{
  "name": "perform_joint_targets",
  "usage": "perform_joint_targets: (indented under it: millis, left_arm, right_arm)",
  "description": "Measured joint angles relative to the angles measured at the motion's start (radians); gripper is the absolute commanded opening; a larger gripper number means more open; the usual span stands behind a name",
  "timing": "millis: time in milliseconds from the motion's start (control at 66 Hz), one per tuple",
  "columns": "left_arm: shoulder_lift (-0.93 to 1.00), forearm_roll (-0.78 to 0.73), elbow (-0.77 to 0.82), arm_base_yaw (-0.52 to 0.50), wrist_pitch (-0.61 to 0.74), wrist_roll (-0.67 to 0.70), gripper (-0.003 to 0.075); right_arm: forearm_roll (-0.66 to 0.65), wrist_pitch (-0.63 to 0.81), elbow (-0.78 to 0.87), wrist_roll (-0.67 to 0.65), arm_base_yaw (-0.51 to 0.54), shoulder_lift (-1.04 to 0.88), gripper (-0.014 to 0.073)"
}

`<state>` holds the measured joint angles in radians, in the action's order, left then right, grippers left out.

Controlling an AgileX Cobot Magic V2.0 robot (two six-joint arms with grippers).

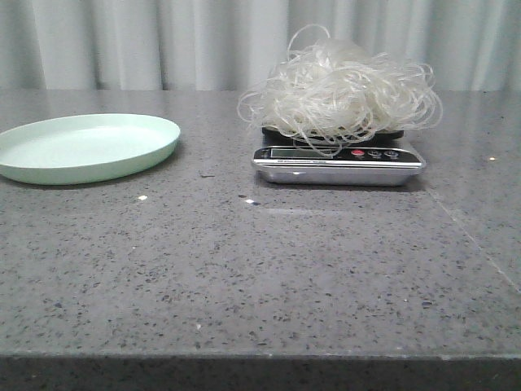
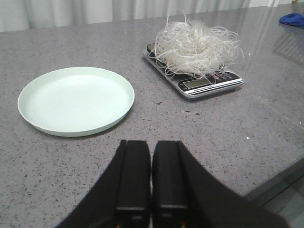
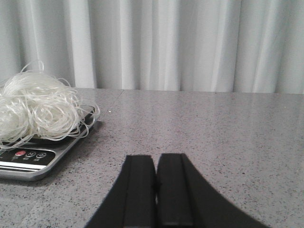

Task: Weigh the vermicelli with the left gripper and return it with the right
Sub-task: 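Withdraw the left gripper and hold while the scale reads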

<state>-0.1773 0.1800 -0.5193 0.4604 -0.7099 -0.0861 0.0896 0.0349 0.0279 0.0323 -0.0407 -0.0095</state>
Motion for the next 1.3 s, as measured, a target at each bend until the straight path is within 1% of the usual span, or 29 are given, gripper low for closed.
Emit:
perform_joint_targets:
  millis: [167, 273, 348, 500, 652, 727, 879, 1015, 1182, 1303]
  left_arm:
    - [0.001, -0.001, 0.004, 0.000, -0.016, -0.002, 0.0131]
    - [0.001, -0.002, 0.004, 0.000, -0.019, -0.002, 0.0131]
    - [0.001, -0.002, 0.006, 0.000, -0.019, -0.002, 0.0131]
    - [0.001, -0.002, 0.006, 0.000, -0.019, -0.002, 0.0131]
    - [0.001, -0.002, 0.006, 0.000, -0.019, -0.002, 0.0131]
    - [0.001, -0.002, 0.006, 0.000, -0.019, -0.002, 0.0131]
    - [0.001, -0.002, 0.006, 0.000, -0.019, -0.002, 0.0131]
    - [0.001, -0.002, 0.006, 0.000, -0.019, -0.002, 0.0131]
    - [0.001, -0.002, 0.006, 0.000, -0.019, -0.002, 0.0131]
    - [0.001, -0.002, 0.006, 0.000, -0.019, -0.002, 0.0131]
  right_arm:
    - [0.000, 0.004, 0.000, 0.000, 0.000, 0.000, 0.0160]
    - [0.000, 0.095, 0.000, 0.000, 0.000, 0.000, 0.0160]
    - [0.000, 0.113, -0.006, 0.000, 0.000, 0.000, 0.0160]
    - [0.000, -0.049, -0.133, 0.000, 0.000, 0.029, 0.0160]
    - [0.000, -0.185, -0.321, 0.000, 0.000, 0.177, 0.0160]
    - [0.004, -0.236, -0.378, 0.000, 0.000, 0.247, 0.0160]
    - [0.009, -0.252, -0.407, 0.000, 0.000, 0.319, 0.0160]
    - [0.021, -0.248, -0.407, 0.000, 0.000, 0.324, 0.0163]
    - [0.074, -0.244, -0.408, 0.000, 0.000, 0.324, 0.0247]
    - [0.087, -0.244, -0.408, 0.000, 0.000, 0.324, 0.0256]
